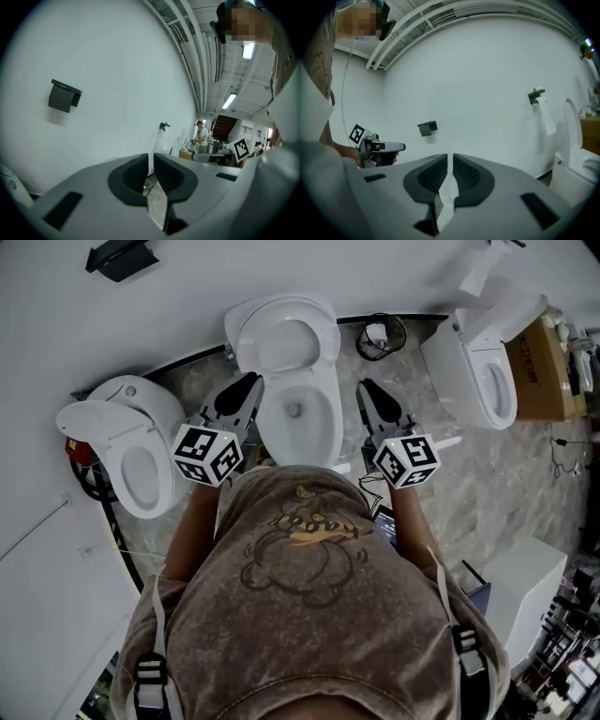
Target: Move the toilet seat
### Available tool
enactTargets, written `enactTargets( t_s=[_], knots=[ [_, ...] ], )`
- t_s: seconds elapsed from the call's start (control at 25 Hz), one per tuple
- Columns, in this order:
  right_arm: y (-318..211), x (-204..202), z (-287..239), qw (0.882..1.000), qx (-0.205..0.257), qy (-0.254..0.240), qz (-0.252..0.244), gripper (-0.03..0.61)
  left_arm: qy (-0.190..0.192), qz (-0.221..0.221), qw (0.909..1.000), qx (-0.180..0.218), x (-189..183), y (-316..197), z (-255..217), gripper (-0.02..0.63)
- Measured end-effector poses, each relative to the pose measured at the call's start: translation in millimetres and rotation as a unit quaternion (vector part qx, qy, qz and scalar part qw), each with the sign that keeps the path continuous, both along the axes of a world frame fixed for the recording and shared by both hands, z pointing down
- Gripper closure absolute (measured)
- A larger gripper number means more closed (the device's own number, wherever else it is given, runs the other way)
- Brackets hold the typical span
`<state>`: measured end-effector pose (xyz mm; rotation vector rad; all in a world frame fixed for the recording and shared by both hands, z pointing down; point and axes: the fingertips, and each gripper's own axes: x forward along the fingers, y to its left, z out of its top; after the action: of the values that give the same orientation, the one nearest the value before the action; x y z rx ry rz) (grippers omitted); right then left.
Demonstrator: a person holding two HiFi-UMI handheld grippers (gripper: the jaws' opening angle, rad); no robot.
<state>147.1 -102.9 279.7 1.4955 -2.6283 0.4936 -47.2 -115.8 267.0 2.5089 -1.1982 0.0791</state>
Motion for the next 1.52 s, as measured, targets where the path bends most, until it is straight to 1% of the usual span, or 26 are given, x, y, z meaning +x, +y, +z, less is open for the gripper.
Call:
enactTargets(
  t_s=[0.04, 0.08, 0.12, 0.24, 0.4, 0.56, 0.64, 0.84, 1.24, 1.52],
  knots=[
    [1.2, 0.1, 0.3, 1.0, 0.002, 0.003, 0.003, 0.555, 0.0, -0.007, 1.0, 0.007, -2.6, 0.0, -1.9, 0.584],
    [2.3, 0.1, 0.2, 1.0, 0.004, 0.005, 0.005, 0.575, 0.0, -0.014, 0.9998, 0.015, -5.3, 0.1, -4.5, 0.597],
    [3.2, 0.2, -0.3, 1.0, 0.005, 0.006, 0.007, 0.58, 0.001, -0.018, 0.9996, 0.023, -7.2, 0.5, -7.5, 0.604],
    [6.0, 0.5, -1.0, 1.0, 0.015, 0.015, 0.012, 0.58, 0.007, -0.013, 0.9991, 0.039, -6.9, 2.2, -11.8, 0.604],
    [9.6, -1.8, 5.8, 0.999, 0.03, 0.031, 0.009, 0.58, 0.005, -0.001, 0.9991, 0.041, -1.2, 2.3, -3.6, 0.604],
    [10.6, -3.1, 16.2, 0.999, 0.032, 0.032, 0.008, 0.58, 0.001, -0.003, 0.9986, 0.052, -0.1, 1.6, 8.0, 0.604],
    [10.6, -3.9, 21.9, 0.999, 0.03, 0.036, 0.01, 0.58, 0.002, -0.006, 0.9986, 0.052, -1.2, 0.6, 13.8, 0.604],
    [6.6, -3.6, 35.0, 0.999, 0.018, 0.043, 0.019, 0.58, -0.012, -0.014, 0.9988, 0.046, -3.3, -2.4, 28.3, 0.604],
    [0.0, -6.6, 46.3, 0.999, 0.007, 0.042, 0.021, 0.58, -0.006, -0.026, 0.9992, 0.031, -0.3, -8.1, 42.3, 0.604],
    [-3.4, -9.0, 46.0, 0.999, 0.007, 0.041, 0.02, 0.58, -0.013, -0.032, 0.9991, 0.027, -6.4, -8.0, 46.3, 0.604]
  ],
)
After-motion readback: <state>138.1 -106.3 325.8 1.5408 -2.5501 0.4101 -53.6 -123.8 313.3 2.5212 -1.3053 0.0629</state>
